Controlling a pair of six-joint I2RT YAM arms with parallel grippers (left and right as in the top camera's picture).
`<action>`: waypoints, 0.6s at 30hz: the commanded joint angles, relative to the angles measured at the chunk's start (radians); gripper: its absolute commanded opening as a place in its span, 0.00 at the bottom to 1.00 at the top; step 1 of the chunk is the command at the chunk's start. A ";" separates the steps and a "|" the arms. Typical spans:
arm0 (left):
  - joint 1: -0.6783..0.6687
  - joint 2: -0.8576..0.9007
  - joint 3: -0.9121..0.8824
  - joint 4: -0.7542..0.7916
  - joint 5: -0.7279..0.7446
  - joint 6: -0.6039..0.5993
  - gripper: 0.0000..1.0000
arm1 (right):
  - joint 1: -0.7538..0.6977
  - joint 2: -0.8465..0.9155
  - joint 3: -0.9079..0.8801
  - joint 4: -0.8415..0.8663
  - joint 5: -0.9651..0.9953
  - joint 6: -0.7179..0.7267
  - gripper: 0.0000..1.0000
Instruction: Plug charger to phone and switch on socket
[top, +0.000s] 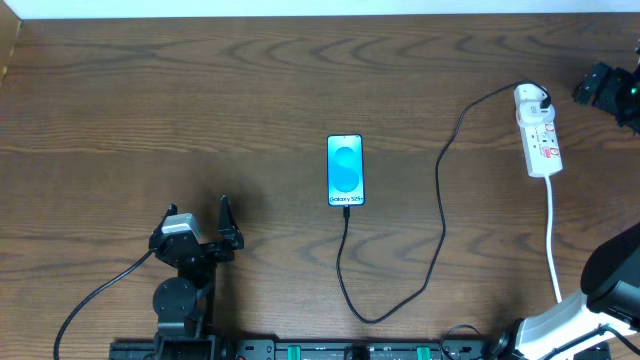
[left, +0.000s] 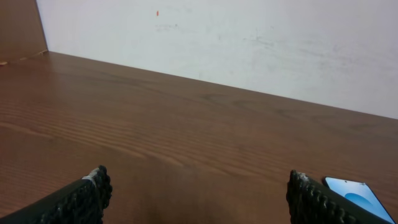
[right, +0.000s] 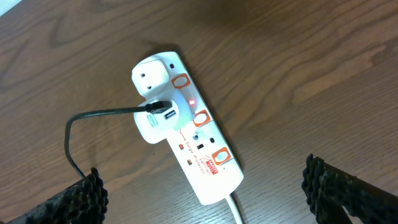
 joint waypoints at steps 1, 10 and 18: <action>0.005 -0.007 -0.016 -0.045 -0.009 0.017 0.92 | 0.003 0.008 0.006 -0.001 0.004 0.009 0.99; 0.005 -0.007 -0.016 -0.045 -0.009 0.017 0.92 | 0.003 0.008 0.006 -0.003 0.003 0.009 0.99; 0.005 -0.007 -0.016 -0.045 -0.009 0.017 0.92 | 0.011 0.008 -0.017 0.008 -0.039 0.010 0.99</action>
